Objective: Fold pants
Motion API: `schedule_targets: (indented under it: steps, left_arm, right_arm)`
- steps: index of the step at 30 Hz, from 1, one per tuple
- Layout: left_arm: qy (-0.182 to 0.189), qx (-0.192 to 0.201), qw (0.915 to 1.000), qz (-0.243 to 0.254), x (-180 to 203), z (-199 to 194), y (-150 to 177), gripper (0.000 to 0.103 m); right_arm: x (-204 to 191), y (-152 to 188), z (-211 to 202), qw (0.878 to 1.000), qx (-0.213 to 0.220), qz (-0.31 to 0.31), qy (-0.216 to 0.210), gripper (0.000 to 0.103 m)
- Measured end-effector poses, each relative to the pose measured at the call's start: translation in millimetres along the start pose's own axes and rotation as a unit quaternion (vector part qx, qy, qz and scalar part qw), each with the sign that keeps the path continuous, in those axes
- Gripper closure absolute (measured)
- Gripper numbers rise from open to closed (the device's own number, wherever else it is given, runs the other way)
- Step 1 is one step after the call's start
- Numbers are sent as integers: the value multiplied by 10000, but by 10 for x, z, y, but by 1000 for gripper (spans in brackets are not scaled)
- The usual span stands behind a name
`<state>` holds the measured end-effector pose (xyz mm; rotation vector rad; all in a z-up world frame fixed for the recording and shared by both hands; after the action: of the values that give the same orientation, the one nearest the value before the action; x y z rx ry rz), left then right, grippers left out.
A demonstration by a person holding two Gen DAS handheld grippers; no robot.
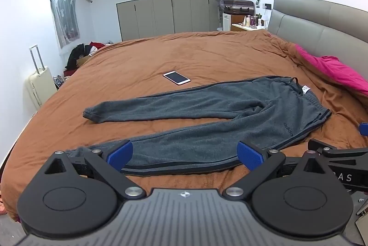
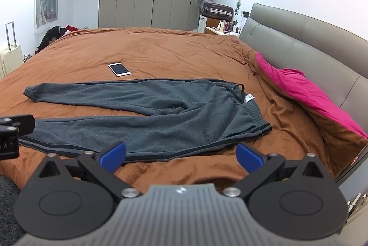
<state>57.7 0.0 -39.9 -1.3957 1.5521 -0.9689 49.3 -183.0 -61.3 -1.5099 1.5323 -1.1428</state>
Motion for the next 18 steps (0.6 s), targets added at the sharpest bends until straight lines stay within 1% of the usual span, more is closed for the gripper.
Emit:
schedule_targets:
  steps: [7,17,18]
  left_arm:
    - [-45,-37,10000,25,-32,25,-1,0]
    - [-5,-44,10000,58,-24,45,60,0]
    - [-6,-53,10000,58,-19,49,63,0]
  right_arm:
    - [1,2,3,10000,-44,10,-21,5]
    - [6,-2,-29,10000,-44,4,-48,5]
    - [-11,22,14,10000,-49,3,-64,5]
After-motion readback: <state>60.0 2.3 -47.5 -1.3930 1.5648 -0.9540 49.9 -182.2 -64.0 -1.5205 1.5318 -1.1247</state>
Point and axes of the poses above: each gripper's, at about its wrist camera, not at the fingertips, and z roughly the way its jaws point, x to its right, y to its underside, the point moved 7 cm from there along z, roughly the way its jaws point, and after that the axes turned 13 degrees about x, right-handed, at the moved point
